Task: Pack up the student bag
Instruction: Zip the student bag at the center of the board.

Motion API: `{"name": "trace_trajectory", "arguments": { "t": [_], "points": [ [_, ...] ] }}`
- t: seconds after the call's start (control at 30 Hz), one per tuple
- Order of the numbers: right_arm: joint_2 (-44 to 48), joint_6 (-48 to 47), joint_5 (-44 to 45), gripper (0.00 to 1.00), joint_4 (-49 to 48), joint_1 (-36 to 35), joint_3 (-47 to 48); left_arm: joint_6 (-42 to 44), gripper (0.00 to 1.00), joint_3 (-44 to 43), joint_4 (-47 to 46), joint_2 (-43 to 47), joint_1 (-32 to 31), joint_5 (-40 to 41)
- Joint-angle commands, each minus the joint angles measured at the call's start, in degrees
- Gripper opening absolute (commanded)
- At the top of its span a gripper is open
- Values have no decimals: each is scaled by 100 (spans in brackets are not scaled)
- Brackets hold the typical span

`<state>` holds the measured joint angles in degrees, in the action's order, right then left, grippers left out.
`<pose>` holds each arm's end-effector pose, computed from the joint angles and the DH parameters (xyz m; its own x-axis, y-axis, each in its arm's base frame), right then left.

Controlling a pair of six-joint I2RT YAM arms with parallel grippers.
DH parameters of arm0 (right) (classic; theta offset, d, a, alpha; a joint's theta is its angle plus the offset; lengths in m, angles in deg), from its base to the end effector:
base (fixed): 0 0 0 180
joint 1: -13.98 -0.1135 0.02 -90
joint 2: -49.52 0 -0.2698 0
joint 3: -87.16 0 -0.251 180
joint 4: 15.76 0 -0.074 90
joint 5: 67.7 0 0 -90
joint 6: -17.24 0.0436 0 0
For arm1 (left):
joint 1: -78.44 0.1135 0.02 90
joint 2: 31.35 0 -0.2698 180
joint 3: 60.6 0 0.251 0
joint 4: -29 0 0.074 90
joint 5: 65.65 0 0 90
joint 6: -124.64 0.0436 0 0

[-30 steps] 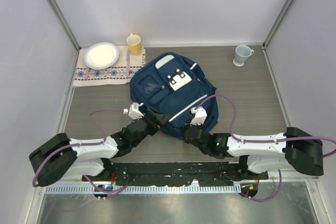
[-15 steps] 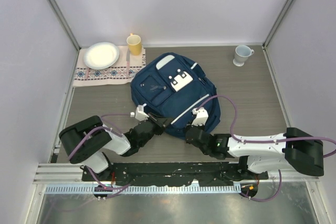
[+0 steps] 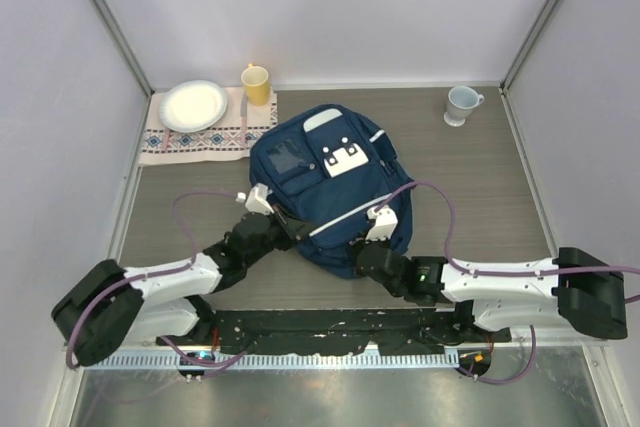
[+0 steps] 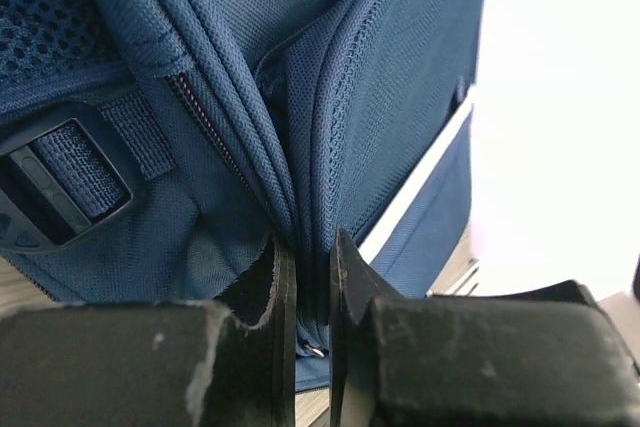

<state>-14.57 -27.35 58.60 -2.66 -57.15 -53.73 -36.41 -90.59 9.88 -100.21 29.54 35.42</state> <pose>0.0941 0.1956 0.1829 -0.5758 0.0899 -0.8126 -0.2875 0.9082 0.3042 0.1562 -0.1663 0.1682 -0.6592 -0.6563 -0.3670 -0.0085 0.4946 -0.8691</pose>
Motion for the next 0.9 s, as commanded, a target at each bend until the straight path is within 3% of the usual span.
{"name": "trace_trajectory", "arguments": {
  "t": [0.0, 0.03, 0.27, 0.47, 0.57, 0.63, 0.67, 0.87],
  "points": [
    [257, -295, 484, 1, 434, 12, -32, 2040, 0, -440, 2063, 715, 1180, -1105],
    [301, -374, 467, 1, 425, 20, -40, 2373, 0, -458, 2151, 794, 1425, -1612],
    [582, -700, 431, 1, 460, 29, -84, 3411, 0, -966, 3118, 585, 2060, -2503],
    [749, -981, -69, 1, 153, 21, -225, 3660, 0, -1380, 3716, 496, 2368, -2066],
    [636, -973, -236, 1, -83, 20, -216, 3563, 15, -1468, 3735, 488, 2438, -2082],
    [477, -894, -289, 1, -190, 12, -199, 3282, 34, -1399, 3499, 566, 2438, -2284],
    [407, -867, -316, 1, -295, 12, -190, 3133, 53, -1268, 3419, 628, 2430, -2311],
    [3, -516, -281, 1, -498, 20, -120, 2184, 84, -591, 3145, 1515, 2438, -2039]
  ]
}}
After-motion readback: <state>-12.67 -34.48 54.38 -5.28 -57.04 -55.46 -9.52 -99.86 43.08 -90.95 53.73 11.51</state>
